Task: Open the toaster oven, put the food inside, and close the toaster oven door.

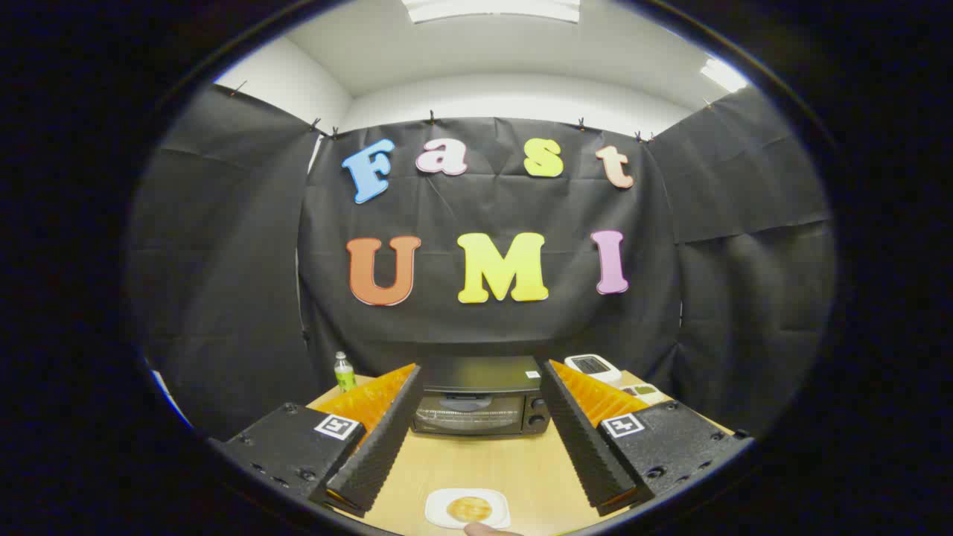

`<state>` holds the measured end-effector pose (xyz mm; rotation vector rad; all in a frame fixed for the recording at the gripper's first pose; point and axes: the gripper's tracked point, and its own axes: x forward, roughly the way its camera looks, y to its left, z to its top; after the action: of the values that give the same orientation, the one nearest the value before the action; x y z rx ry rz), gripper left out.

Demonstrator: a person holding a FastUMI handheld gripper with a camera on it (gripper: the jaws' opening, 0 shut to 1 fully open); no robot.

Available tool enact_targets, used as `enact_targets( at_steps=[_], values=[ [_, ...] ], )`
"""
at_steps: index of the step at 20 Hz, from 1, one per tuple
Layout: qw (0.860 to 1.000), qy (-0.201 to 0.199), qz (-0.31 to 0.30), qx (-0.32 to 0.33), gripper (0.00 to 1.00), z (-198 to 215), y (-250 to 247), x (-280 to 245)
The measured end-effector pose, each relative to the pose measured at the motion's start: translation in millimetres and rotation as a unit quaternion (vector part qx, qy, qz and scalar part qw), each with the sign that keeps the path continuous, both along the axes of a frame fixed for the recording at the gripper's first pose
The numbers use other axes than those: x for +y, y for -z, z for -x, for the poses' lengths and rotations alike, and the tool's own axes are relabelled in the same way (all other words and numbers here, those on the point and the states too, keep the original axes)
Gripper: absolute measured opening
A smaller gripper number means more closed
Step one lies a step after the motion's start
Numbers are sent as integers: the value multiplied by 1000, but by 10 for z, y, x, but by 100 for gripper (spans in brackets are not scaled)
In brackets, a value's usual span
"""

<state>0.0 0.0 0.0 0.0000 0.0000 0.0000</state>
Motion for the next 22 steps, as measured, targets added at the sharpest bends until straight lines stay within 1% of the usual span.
enact_targets(
  at_steps=[2, 7, 15, 22],
  values=[
    [1000, 1, -5, 4, 100, -7, 49, -19],
    [1000, 6, 6, 17, 100, -33, 128, -45],
    [1000, 3, 4, 10, 100, -24, 109, -6],
    [1000, -7, 13, 6, 100, -204, 187, 97]
  ],
)
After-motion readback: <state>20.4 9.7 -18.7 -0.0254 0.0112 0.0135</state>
